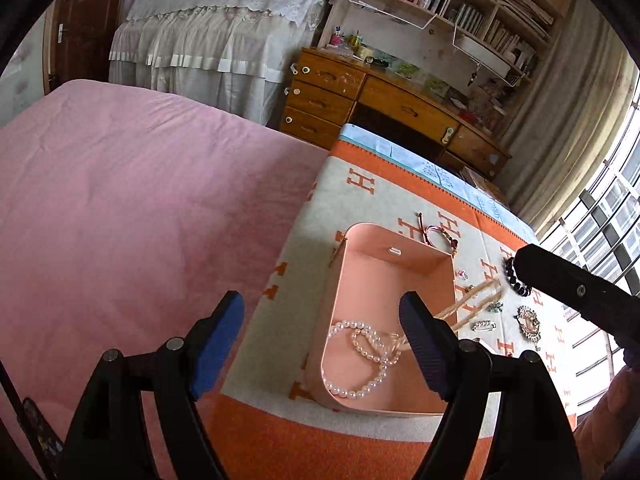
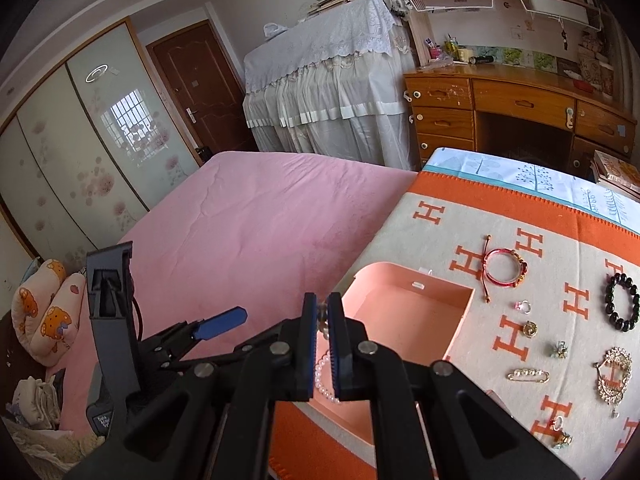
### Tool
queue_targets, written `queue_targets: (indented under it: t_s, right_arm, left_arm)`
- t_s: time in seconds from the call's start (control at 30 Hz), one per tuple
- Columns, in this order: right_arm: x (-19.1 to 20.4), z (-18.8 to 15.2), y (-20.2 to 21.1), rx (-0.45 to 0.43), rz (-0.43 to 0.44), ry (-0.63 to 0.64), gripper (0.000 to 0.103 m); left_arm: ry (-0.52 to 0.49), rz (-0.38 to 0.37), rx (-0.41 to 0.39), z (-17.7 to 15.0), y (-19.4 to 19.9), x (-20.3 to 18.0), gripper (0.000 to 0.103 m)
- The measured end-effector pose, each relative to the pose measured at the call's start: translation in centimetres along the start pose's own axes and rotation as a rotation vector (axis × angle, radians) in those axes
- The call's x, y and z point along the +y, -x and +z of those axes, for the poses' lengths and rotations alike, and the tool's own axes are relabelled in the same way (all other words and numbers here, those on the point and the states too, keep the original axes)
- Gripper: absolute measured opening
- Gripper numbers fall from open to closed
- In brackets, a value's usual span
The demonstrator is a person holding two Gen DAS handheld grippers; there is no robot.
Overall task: Organize jewelry
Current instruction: 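Carry both pearl pieces into the pink box and open both tools, then reach the right tool to the gold ornate comb brooch and grasp it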
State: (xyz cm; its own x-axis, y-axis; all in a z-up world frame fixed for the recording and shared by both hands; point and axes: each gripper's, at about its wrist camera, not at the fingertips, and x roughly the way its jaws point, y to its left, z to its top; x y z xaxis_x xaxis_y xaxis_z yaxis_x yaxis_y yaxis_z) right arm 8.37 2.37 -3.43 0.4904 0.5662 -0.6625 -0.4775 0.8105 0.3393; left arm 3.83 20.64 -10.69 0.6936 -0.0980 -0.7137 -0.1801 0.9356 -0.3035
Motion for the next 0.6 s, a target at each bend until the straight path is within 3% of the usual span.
queue_targets:
  t_s: [0.3,0.6]
  right_arm:
    - [-2.0,-0.5,0.9,-0.008,-0.01,-0.057,0.006]
    - [-5.6,-2.0,4.0,-0.055,-0.077,-0.129,0.006]
  left_arm:
    - [-0.018,0.0,0.011,-0.1,-0.1,-0.4,0.078]
    - [-0.107,-0.019,0.02,-0.5,0.0,-4.1,0.078]
